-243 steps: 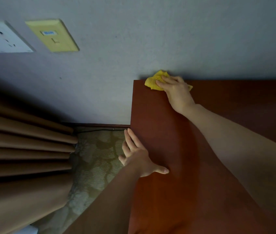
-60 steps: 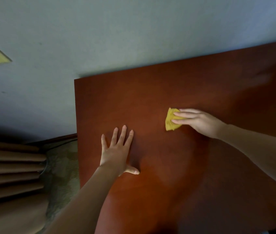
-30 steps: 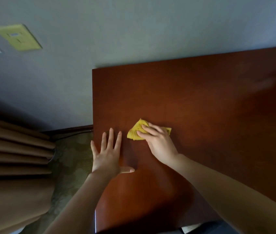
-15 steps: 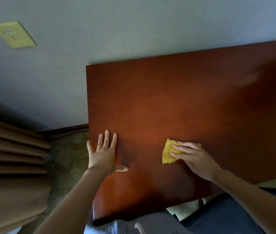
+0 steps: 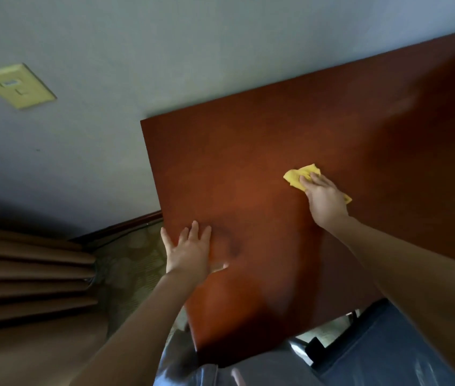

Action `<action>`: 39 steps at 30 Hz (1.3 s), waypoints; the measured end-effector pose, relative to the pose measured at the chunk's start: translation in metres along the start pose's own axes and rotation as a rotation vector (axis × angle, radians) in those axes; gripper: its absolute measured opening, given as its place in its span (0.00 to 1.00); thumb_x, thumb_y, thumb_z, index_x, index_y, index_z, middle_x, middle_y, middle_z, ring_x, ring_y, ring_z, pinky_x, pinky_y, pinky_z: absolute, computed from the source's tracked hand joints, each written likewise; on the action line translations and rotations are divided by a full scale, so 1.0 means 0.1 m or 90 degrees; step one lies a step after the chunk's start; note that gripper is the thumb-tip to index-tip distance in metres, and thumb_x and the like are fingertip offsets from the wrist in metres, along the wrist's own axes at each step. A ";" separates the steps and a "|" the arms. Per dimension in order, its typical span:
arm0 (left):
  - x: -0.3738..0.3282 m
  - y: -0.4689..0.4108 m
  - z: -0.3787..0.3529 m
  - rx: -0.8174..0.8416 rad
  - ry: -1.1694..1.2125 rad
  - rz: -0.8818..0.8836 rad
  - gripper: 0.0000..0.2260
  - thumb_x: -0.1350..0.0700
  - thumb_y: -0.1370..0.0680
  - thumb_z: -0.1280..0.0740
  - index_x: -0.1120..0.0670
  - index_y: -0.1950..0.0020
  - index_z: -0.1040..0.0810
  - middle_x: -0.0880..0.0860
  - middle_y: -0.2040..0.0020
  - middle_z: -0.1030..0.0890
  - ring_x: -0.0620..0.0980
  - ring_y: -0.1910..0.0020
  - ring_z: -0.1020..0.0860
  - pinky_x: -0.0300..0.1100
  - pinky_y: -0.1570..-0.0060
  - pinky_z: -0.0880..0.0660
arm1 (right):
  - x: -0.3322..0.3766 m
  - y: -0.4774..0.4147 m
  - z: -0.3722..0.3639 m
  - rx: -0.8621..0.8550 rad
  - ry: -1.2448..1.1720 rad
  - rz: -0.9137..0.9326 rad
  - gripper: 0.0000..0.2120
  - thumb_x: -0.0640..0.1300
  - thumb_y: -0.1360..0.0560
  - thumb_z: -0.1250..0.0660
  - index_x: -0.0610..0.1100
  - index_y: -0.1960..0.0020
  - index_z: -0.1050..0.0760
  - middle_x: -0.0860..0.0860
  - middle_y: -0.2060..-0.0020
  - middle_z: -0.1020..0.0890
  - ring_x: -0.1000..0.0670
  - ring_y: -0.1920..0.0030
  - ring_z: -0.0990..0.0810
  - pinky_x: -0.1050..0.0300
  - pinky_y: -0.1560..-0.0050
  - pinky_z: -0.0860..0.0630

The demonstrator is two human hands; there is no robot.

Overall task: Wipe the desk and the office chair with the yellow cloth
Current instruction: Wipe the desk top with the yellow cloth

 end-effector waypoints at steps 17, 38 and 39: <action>0.32 0.10 -0.10 -0.028 0.099 -0.172 0.26 0.44 0.18 0.47 0.49 0.22 0.50 0.50 0.21 0.58 0.52 0.23 0.60 0.61 0.29 0.61 | 1.65 1.91 -0.57 -0.138 -0.086 0.161 0.14 0.37 0.31 0.30 0.47 0.48 0.17 0.48 0.45 0.18 0.41 0.48 0.18 0.46 0.55 0.22; -0.17 0.23 -0.22 0.042 -0.217 -0.255 0.41 0.35 0.24 0.41 0.47 0.22 0.63 0.58 0.22 0.62 0.64 0.24 0.56 0.64 0.28 0.55 | -0.24 1.94 -0.25 0.002 0.066 0.385 0.35 0.29 0.41 0.21 0.47 0.38 0.22 0.48 0.38 0.22 0.42 0.46 0.20 0.45 0.57 0.20; -0.17 0.23 -0.21 0.045 -0.211 -0.253 0.39 0.37 0.23 0.41 0.46 0.22 0.63 0.58 0.22 0.62 0.63 0.24 0.55 0.63 0.28 0.55 | -0.29 1.82 -0.21 0.008 0.065 0.374 0.33 0.29 0.41 0.21 0.46 0.38 0.22 0.47 0.39 0.22 0.42 0.47 0.19 0.46 0.58 0.20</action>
Point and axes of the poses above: each hand's wrist, its own y-axis away from the middle knuckle, its own z-axis out of the back of the hand, x = y × z, the point moved 5 cm from there along -y, towards the middle knuckle
